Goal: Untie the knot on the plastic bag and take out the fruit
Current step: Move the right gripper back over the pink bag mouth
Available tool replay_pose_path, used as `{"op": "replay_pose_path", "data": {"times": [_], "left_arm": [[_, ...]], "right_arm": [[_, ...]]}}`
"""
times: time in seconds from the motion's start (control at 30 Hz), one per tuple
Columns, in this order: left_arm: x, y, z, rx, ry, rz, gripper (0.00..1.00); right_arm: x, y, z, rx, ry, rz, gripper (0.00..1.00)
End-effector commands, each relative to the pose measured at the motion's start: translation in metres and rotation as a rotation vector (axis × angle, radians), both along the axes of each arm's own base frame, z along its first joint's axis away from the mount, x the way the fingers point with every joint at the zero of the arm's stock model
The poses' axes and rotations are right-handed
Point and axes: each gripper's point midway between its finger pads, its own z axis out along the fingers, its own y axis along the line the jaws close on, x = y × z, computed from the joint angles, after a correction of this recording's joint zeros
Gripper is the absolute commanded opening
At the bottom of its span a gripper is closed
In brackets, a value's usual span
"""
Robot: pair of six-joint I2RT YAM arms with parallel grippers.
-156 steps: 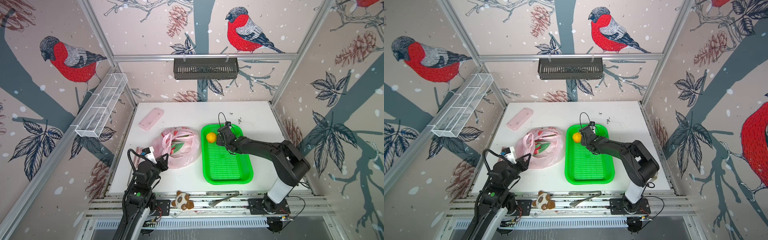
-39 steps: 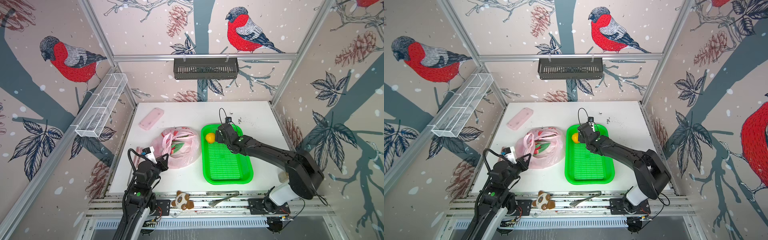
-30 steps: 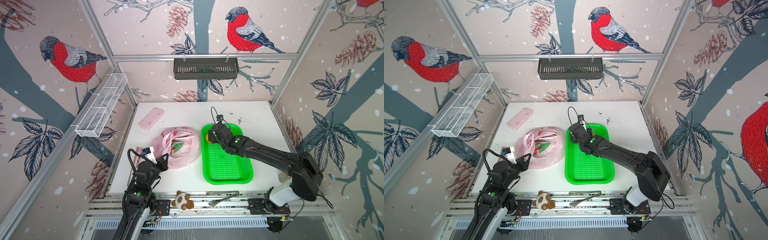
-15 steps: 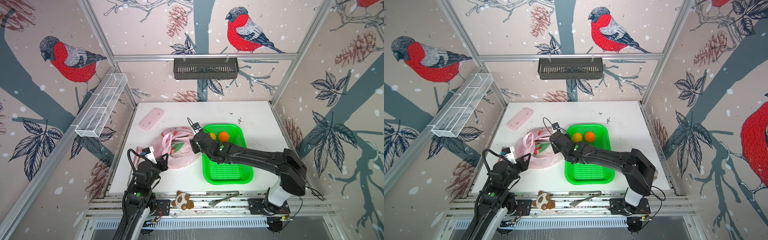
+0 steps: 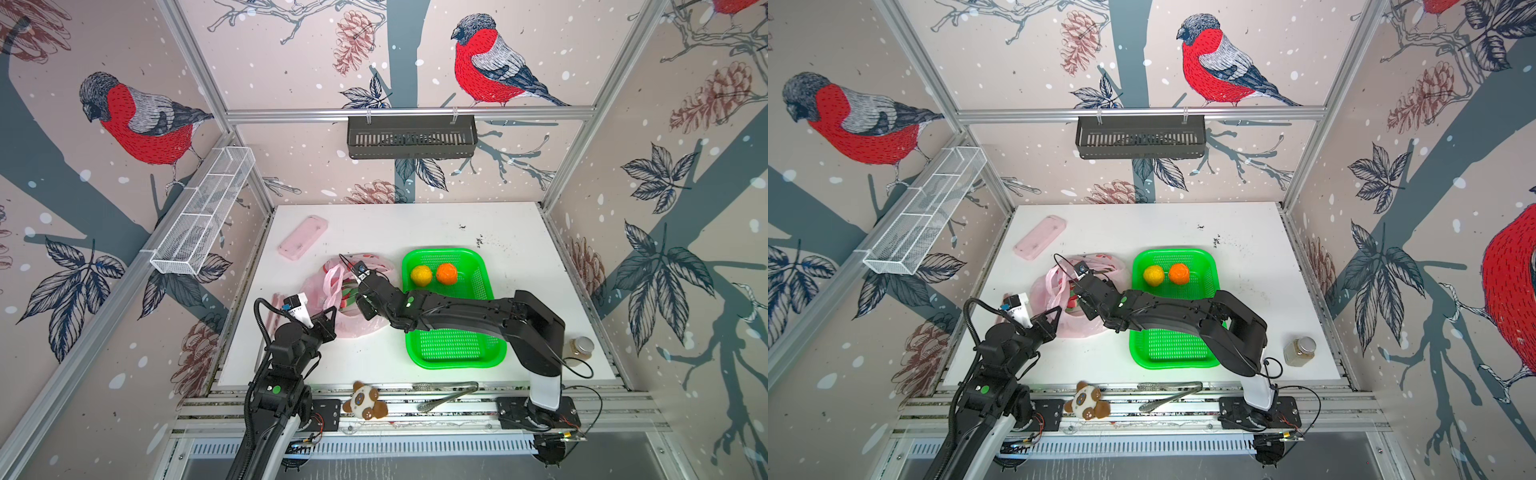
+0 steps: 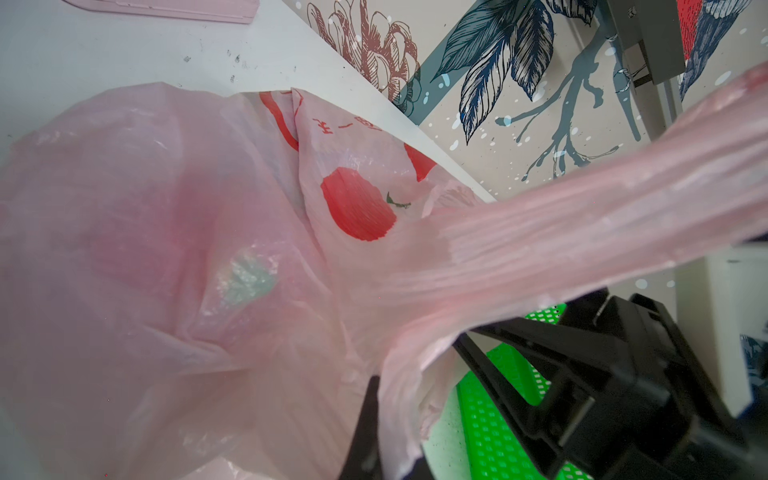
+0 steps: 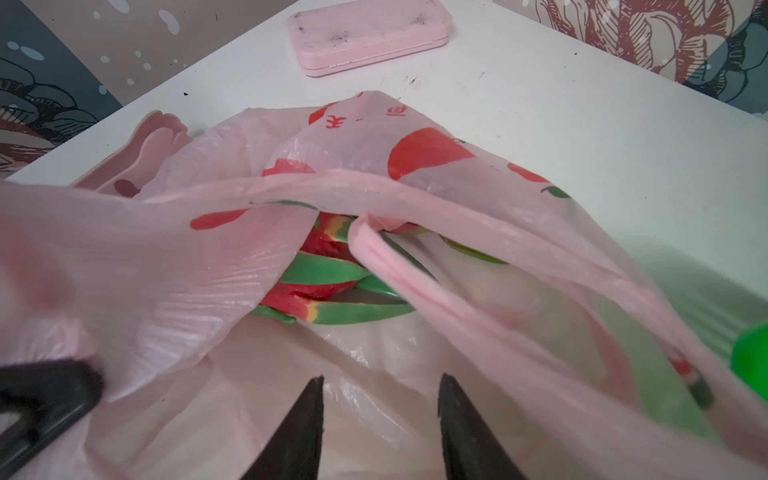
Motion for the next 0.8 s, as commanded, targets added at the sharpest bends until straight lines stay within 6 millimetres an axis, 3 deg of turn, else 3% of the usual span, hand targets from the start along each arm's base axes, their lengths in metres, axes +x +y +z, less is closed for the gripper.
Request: {"op": "replay_pose_path", "data": {"times": [0.0,0.27,0.77], "left_arm": [[0.001,0.002,0.004,-0.004,-0.012,0.013,0.0],[0.001,0.002,0.004,-0.003,-0.01,0.014,0.0],[0.001,0.001,0.004,-0.005,-0.009,0.01,0.0]], "right_arm": [[0.007,0.008,-0.01,-0.035,-0.011,0.019,0.46],[0.033,0.016,-0.037,-0.079,-0.01,-0.013,0.46],[0.063,0.013,-0.061,-0.177,-0.057,-0.051,0.46]]}}
